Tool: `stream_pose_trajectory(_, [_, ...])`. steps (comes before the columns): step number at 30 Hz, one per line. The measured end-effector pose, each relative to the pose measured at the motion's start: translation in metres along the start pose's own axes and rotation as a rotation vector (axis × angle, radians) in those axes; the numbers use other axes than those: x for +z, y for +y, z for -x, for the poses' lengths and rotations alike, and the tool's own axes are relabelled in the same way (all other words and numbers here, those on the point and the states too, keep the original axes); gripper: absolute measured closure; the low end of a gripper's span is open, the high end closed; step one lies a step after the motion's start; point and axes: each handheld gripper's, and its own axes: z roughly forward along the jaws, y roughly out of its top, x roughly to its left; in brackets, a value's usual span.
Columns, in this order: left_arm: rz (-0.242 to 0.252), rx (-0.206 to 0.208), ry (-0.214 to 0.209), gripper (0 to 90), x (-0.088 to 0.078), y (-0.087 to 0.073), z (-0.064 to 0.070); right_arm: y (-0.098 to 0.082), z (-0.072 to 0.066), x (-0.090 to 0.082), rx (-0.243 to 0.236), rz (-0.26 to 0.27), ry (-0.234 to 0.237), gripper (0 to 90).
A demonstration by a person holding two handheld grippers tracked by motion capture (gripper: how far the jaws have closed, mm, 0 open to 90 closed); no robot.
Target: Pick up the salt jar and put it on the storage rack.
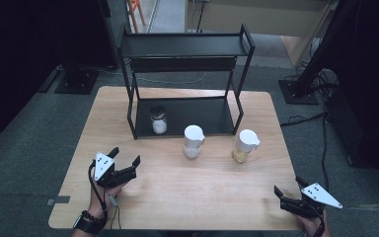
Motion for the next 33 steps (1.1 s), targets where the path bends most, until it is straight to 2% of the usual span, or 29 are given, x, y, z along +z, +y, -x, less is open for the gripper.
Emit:
stream_pose_trajectory(13, [0.010, -0.019, 0.011, 12.2, -0.019, -0.007, -0.009, 0.000, 0.000, 0.000, -0.001, 0.000, -0.002, 9.1])
stream_pose_trajectory(21, [0.025, -0.032, 0.032, 12.2, -0.033, -0.010, -0.017, 0.000, 0.000, 0.000, -0.003, -0.001, -0.004, 9.1])
stream_pose_trajectory(33, [0.013, -0.035, 0.054, 12.2, -0.048, -0.017, -0.028, 0.000, -0.001, 0.000, -0.004, 0.000, -0.004, 9.0])
